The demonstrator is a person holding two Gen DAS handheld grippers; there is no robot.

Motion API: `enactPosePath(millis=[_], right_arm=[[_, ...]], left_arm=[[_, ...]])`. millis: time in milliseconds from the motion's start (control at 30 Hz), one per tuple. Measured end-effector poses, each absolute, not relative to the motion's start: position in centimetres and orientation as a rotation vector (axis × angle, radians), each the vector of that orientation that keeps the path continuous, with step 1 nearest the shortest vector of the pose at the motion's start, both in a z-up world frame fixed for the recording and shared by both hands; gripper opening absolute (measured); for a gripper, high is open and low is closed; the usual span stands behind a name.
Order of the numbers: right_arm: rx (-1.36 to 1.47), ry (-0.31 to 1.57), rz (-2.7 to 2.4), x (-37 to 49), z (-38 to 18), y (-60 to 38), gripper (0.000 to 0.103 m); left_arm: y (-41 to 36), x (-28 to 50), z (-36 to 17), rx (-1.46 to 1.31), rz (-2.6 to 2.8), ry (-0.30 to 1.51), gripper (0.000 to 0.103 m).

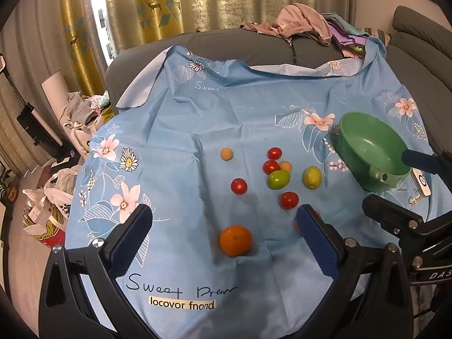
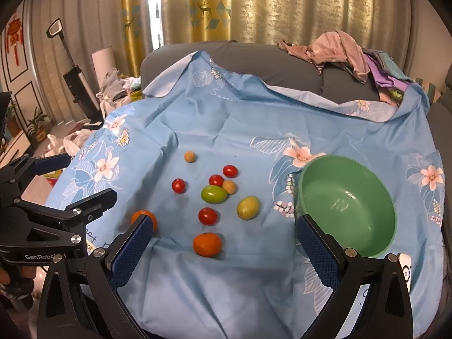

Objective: Organize fruits
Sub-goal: 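Grasp the large orange with the left gripper while the right gripper grasps the small orange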

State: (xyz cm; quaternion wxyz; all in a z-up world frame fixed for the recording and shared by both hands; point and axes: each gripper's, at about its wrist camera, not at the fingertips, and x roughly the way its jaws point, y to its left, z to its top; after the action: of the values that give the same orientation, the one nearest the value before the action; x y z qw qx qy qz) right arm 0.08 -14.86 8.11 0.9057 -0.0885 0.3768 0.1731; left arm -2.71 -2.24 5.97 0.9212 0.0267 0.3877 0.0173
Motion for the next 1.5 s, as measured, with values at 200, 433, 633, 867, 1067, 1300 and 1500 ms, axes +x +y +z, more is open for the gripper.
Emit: enactPosePath(millis=[200, 433, 633, 867, 1067, 1300, 1500], right_arm=[[-0.178, 0.786, 0.359, 0.4, 7.9, -15.1, 0.101], [-0.148, 0.822, 0.354, 1.6, 6.6, -15.6, 0.101], [-0.116, 0.87, 0.353, 2.8, 4.2, -16.6, 0.101], [-0.046, 0.947, 0.404, 4.1, 0.9, -17.0, 0.099], [-0.033, 1.008, 0.471, 4.7, -1.4, -16.0, 0.087], [-0.039, 1.063, 0.489, 5.4, -3.5, -15.4, 0.079], [-0.055, 1.085, 0.51, 6.0, -4.4, -14.6, 0.072]], left_arm=[[-2.1, -2.3, 5.3, 0.047, 0.027, 0.812, 0.102], [-1.3, -1.8, 3.5, 0.011, -0.041, 0.845, 0.102], [-0.5, -2.2, 1.3, 0.032, -0.095, 0.859, 0.102], [-0.5, -2.5, -0.8, 0.032, -0.2, 0.874, 0.101], [-1.8, -0.8, -2.2, 0.062, -0.248, 0.915, 0.087], [-1.7, 1.6, -3.9, 0.093, -0.225, 0.973, 0.074], [-1.6, 2.6, -4.8, 0.165, -0.183, 1.029, 0.067]])
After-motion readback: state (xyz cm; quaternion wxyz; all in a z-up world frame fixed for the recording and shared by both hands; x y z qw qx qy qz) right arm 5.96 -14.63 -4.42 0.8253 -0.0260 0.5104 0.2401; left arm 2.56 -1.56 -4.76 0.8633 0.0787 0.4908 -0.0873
